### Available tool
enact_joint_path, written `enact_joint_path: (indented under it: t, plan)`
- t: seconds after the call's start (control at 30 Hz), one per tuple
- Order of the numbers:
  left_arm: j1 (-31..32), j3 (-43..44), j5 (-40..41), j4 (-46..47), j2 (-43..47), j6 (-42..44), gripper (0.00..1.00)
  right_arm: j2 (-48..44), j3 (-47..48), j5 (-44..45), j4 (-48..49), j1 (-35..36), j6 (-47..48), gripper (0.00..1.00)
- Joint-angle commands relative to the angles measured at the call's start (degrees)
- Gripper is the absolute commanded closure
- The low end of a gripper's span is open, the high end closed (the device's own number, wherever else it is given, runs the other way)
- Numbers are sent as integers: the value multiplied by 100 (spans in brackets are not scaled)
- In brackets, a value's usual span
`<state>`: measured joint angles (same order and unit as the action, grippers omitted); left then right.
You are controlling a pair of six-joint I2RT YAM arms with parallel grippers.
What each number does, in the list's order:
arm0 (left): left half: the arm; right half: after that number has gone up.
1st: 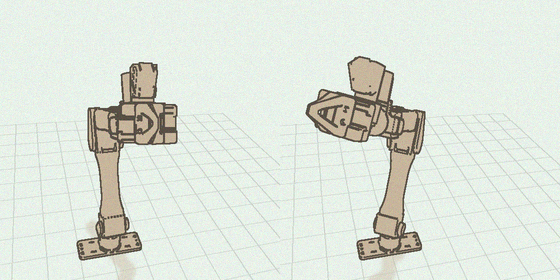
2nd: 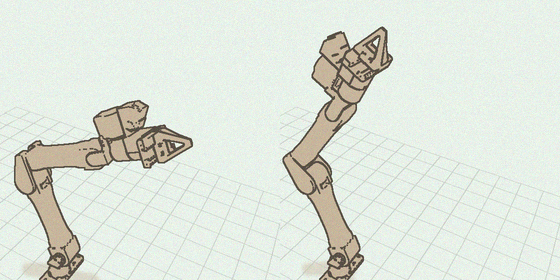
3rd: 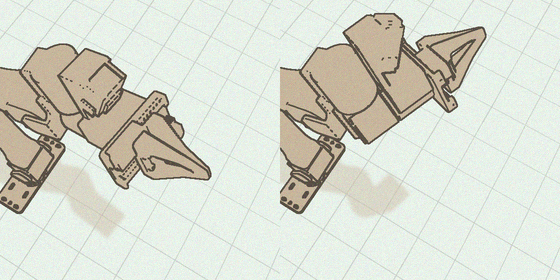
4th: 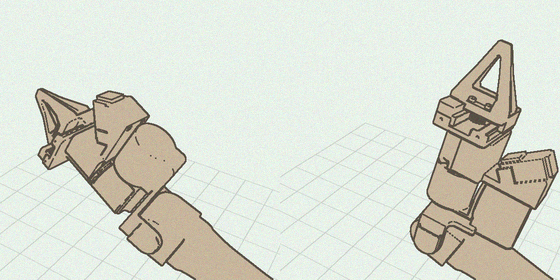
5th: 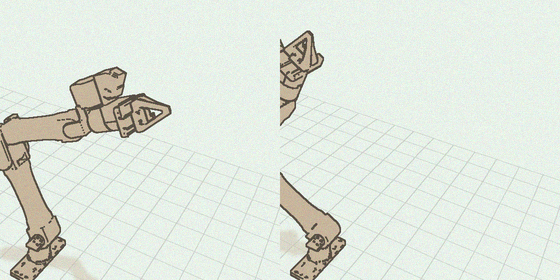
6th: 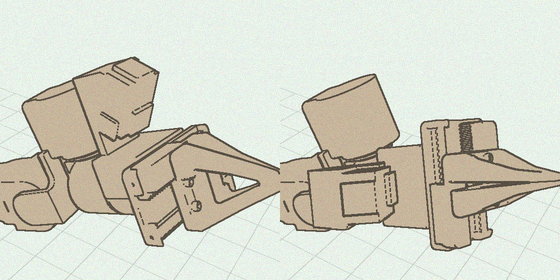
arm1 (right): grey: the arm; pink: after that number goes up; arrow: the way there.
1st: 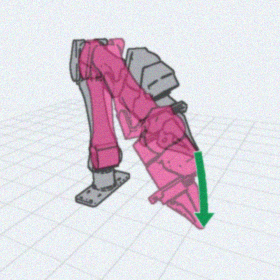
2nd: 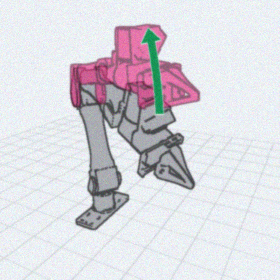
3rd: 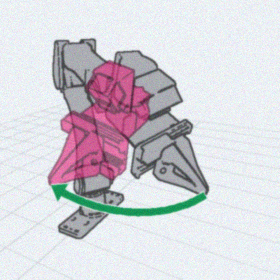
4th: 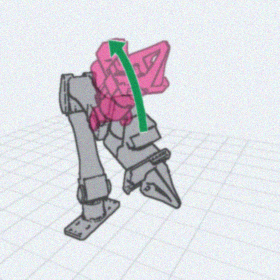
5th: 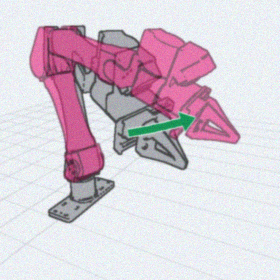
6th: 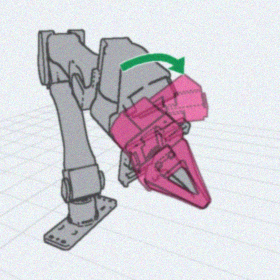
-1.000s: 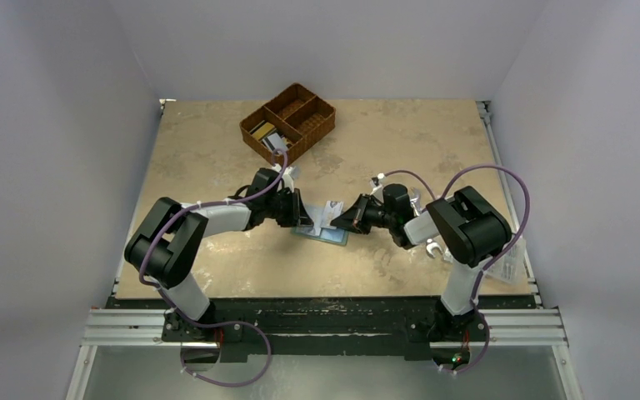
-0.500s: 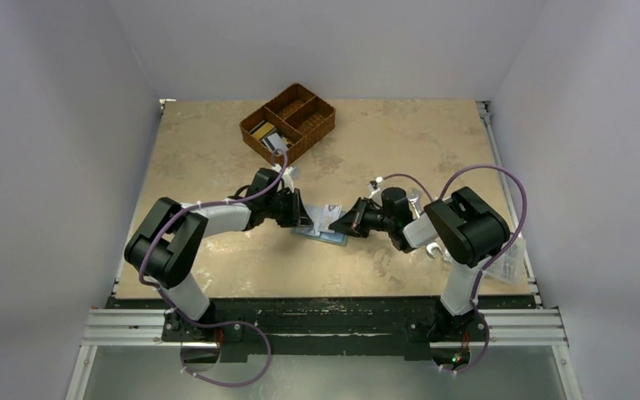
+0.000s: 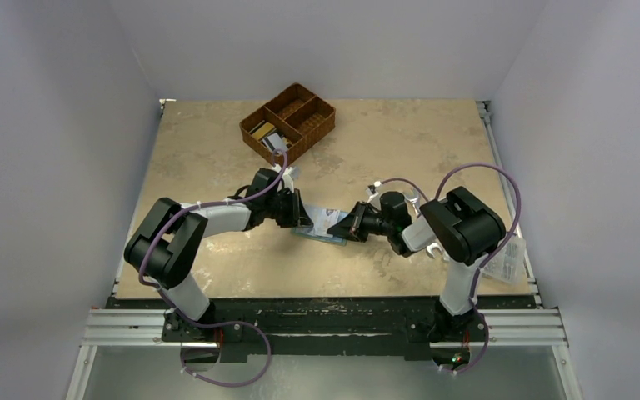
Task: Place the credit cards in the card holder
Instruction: Insert the credit card into the card holder.
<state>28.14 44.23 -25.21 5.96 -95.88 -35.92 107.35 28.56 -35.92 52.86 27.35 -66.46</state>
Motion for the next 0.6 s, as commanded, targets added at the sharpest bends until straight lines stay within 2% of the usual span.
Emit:
enact_joint_path:
  t: [0.0,0.4,0.47,0.57]
  plan:
    - [-28,-98,43,-154,166,98,90,155,-26,-124,173,68,-23,100]
    - [-28,-94,-24,-132,236,77,89,509,231,-292,373,82,-12,100]
    - [-28,-53,-104,-133,297,56,84,568,309,-344,362,84,7,100]
    - [-32,119,-222,-261,417,57,72,570,359,-402,338,86,52,100]
